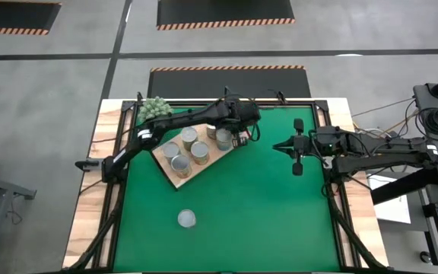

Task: Pick and place cans onto a shelf
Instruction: Put the canned sliced peaches on the shelf

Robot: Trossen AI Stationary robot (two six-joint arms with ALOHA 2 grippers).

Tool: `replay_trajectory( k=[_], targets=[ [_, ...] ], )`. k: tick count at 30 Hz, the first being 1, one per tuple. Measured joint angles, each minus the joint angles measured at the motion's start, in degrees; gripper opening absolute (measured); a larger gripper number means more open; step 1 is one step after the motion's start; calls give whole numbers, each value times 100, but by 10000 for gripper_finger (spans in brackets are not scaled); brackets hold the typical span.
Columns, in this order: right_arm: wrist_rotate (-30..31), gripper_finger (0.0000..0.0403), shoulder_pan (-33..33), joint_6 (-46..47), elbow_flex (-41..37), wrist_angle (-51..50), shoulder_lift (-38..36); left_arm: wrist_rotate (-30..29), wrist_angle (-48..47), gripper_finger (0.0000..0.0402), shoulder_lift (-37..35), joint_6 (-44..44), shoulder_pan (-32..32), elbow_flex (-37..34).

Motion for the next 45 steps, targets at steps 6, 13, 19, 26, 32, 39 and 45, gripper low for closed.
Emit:
replay_trajectory(
  k=[6,13,19,26,32,39,45],
  targets=[
    [1,12,0,2,0,0,0,483,13,0,152,-417,139,-9],
    [-1,12,0,2,0,0,0,466,119,0,154,-495,135,-2],
    [-1,12,0,2,0,-4,0,463,328,0,-24,-484,-8,70],
    [-1,12,0,14,0,-21,0,-326,498,0,-332,-658,-551,57],
    [-1,12,0,76,0,-5,0,-1087,393,0,-624,-304,-1269,48],
    [-1,12,0,139,0,92,75,-1300,32,0,-911,-521,-1729,-339],
    [-1,12,2,110,0,198,502,-1766,435,0,-1493,-1149,-2060,-1777]
  ],
)
